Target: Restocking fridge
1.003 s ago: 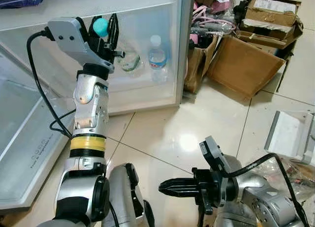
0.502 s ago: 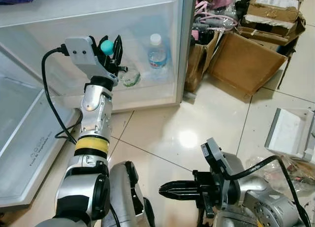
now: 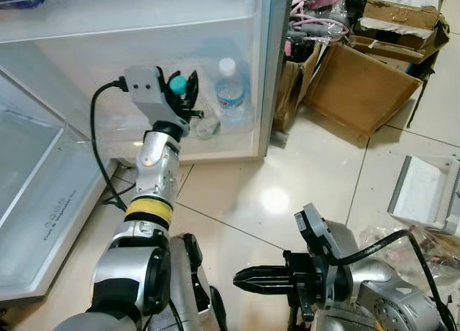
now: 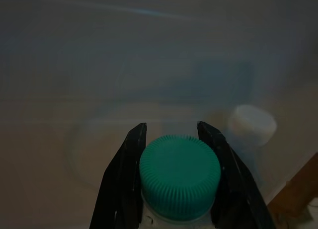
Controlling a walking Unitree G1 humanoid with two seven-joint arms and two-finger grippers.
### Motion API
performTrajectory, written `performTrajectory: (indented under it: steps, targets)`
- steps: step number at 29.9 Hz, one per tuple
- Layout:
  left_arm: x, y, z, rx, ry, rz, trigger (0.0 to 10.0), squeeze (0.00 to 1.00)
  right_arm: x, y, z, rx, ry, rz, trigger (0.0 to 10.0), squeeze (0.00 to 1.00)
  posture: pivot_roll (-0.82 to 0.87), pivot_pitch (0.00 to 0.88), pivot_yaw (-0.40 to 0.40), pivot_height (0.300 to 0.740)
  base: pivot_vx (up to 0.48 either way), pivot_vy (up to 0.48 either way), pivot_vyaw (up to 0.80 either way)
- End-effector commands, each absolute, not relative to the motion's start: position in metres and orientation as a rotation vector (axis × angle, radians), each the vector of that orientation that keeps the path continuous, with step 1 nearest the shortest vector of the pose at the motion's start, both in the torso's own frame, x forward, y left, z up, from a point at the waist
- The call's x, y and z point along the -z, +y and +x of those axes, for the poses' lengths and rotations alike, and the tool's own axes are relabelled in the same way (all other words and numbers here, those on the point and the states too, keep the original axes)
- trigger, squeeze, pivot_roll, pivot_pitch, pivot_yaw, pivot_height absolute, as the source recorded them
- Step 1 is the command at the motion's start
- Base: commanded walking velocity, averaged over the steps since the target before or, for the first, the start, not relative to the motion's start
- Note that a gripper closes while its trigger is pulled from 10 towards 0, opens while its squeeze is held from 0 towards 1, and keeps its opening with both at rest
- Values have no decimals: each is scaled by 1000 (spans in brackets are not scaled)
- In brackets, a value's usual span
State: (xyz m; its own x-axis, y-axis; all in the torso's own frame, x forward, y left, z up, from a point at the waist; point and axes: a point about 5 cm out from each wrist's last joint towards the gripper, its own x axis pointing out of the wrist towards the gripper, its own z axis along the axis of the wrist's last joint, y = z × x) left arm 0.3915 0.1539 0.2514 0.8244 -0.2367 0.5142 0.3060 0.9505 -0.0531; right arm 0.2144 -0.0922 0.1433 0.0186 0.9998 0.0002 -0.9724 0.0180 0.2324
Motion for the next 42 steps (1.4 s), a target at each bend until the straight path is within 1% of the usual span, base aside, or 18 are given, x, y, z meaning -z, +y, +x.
performTrajectory:
  steps: [1,10,15,21,33,39,40,42]
  targets:
    - [-237,148,391,305,-483,-170,10000,0,-140,-89,207,-1567,205,208,10000,0,-132,521,96,490,0,0,0]
    - [-288,148,387,329,-685,-174,10000,0,-140,-90,209,-1560,202,200,10000,0,-127,510,93,490,0,0,0]
    - [-302,145,379,388,-742,-149,10000,0,-140,-91,212,-1559,199,195,10000,0,-125,502,92,490,0,0,0]
    - [-311,145,374,415,-769,-138,10000,0,-140,-91,213,-1558,200,191,10000,0,-124,500,91,490,0,0,0]
    - [-298,138,365,477,-716,-85,10000,0,-141,-93,214,-1552,200,184,10000,0,-126,498,88,490,0,0,0]
    - [-282,141,368,440,-661,-42,10000,0,-142,-93,212,-1551,201,189,10000,0,-124,514,88,490,0,0,0]
    - [-274,142,372,403,-629,-29,10000,0,-141,-92,211,-1551,202,196,10000,0,-117,525,89,490,0,0,0]
    - [-271,143,373,386,-614,-36,10000,0,-141,-92,210,-1552,205,198,10000,0,-118,529,90,490,0,0,0]
